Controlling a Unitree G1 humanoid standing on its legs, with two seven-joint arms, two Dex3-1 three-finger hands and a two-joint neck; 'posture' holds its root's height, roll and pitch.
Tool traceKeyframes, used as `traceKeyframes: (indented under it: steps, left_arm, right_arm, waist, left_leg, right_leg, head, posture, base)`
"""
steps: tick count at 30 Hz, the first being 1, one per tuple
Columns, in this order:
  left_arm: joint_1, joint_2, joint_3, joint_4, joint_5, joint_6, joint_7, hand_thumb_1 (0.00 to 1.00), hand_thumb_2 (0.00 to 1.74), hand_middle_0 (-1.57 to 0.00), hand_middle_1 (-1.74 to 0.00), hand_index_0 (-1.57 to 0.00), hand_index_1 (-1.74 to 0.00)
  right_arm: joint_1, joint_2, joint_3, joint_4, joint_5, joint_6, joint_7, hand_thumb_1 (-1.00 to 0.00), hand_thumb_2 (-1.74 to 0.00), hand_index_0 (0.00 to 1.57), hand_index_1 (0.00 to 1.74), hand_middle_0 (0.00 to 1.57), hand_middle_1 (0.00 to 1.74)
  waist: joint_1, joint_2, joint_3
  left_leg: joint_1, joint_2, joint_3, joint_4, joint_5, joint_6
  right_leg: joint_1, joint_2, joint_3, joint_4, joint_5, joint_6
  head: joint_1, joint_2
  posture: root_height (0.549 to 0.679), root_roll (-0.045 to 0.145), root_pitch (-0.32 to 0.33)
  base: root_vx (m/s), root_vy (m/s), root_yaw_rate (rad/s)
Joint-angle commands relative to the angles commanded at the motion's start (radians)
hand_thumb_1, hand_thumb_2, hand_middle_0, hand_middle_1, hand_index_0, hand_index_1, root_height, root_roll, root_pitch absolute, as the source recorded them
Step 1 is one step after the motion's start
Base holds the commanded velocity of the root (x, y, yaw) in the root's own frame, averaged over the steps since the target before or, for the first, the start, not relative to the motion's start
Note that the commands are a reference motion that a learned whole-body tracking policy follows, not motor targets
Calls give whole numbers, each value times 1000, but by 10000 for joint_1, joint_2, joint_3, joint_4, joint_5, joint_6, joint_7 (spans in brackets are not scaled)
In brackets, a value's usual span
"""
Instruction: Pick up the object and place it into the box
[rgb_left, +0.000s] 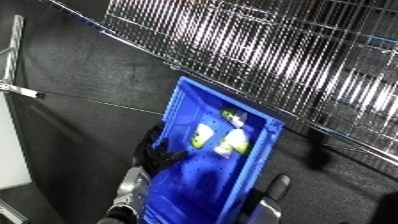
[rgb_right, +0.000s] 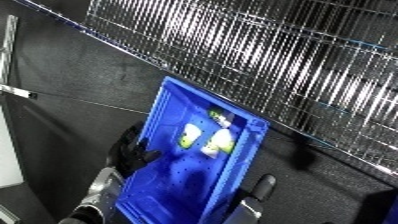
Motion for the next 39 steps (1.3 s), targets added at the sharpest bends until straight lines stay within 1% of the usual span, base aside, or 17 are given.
traceKeyframes:
  steps: [3,6,10,15,18,23,26,29,32,36,39]
  left_arm:
    - [53,-36,6,-22,-191,143,-214,0,0,0,0,0,0]
    - [85,-53,4,-46,-384,405,-491,0,0,0,0,0,0]
    - [125,-120,-100,-103,-311,800,-1011,0,0,0,0,0,0]
    - [98,-360,-668,-335,284,1093,-1505,0,0,0,0,0,0]
    - [23,-524,-1137,-541,755,1189,-1622,0,0,0,0,0,0]
    - [-140,-744,-1886,-913,1571,1283,-1416,0,0,0,0,0,0]
    - [-287,-803,-2362,-1095,2359,1260,-1085,0,0,0,0,0,0]
    - [-390,-843,-2795,-1229,3062,1218,-833,0,0,0,0,0,0]
    - [-446,-929,-3146,-1366,3406,1241,-645,0,0,0,0,0,0]
    - [-395,-1101,-3539,-1576,3644,1227,-479,0,0,0,0,0,0]
    - [-359,-1195,-3756,-1691,3699,1279,-417,0,0,0,0,0,0]
  right_arm:
    - [-18,16,-7,-29,6,10,-41,0,0,0,0,0,0]
    - [-41,51,-61,-23,-5,14,-51,0,0,0,0,0,0]
    - [-101,110,-127,-15,-82,-26,-42,0,0,0,0,0,0]
    - [-377,24,-104,-125,-155,37,-265,0,0,0,0,0,0]
    - [-613,-38,-73,-184,-164,129,-441,0,0,0,0,0,0]
    - [-1009,-116,12,-204,-163,257,-727,0,0,0,0,0,0]
    - [-1253,-231,49,-227,-195,385,-834,0,0,0,0,0,0]
    - [-1414,-358,53,-286,-254,493,-881,0,0,0,0,0,0]
    - [-1562,-494,37,-322,-364,562,-895,0,0,0,0,0,0]
    - [-1706,-678,-13,-385,-511,592,-895,0,0,0,0,0,0]
    - [-1794,-787,-41,-428,-663,606,-879,0,0,0,0,0,0]
  waist:
    - [-22,39,0]
    - [-61,65,0]
    - [-182,94,0]
    - [-373,295,0]
    - [-455,449,0]
    - [-596,690,0]
    - [-723,821,0]
    - [-849,949,0]
    - [-972,1104,0]
    - [-1097,1350,0]
    - [-1185,1506,0]
  left_leg:
    - [-13,-8,5,12,-18,3]
    - [-11,4,26,6,-43,6]
    - [1,40,93,32,-100,21]
    - [16,25,239,135,-168,44]
    - [-23,-2,320,248,-216,60]
    - [-139,-22,441,536,-323,100]
    - [-194,-1,546,690,-357,114]
    - [-233,34,648,784,-367,128]
    - [-269,59,725,847,-359,143]
    - [-298,71,781,844,-301,148]
    - [-296,68,816,821,-262,142]
  right_leg:
    - [-25,-9,10,10,8,8]
    - [-41,-22,14,11,30,34]
    - [-71,-5,57,-18,107,85]
    - [-129,10,192,-118,214,129]
    - [-209,24,290,-148,297,155]
    - [-388,71,468,-69,415,185]
    - [-492,105,583,-38,513,211]
    - [-593,120,683,-21,616,241]
    - [-708,126,781,32,696,265]
    - [-846,111,865,172,728,281]
    - [-927,73,892,287,740,284]
  head:
    - [111,11]
    - [355,70]
    - [1034,136]
    - [1982,93]
    - [2843,61]
    - [4222,28]
    - [4848,51]
    - [5600,131]
    - [6571,152]
    - [7834,205]
    - [8878,175]
  posture:
    - [651,28,51]
    - [651,27,50]
    - [651,24,49]
    - [651,27,48]
    - [651,28,49]
    - [651,28,48]
    - [650,28,47]
    - [650,28,46]
    - [649,28,47]
    - [648,30,48]
    - [647,32,47]
  base:
    - [-7,-2,-9]
    - [-8,-16,-17]
    - [-24,-22,-86]
    - [-43,11,-159]
    - [-40,5,-156]
    - [-38,3,-160]
    - [-37,10,-184]
    - [-29,5,-176]
    - [-32,17,-183]
    - [-22,28,-165]
    - [-7,24,-144]
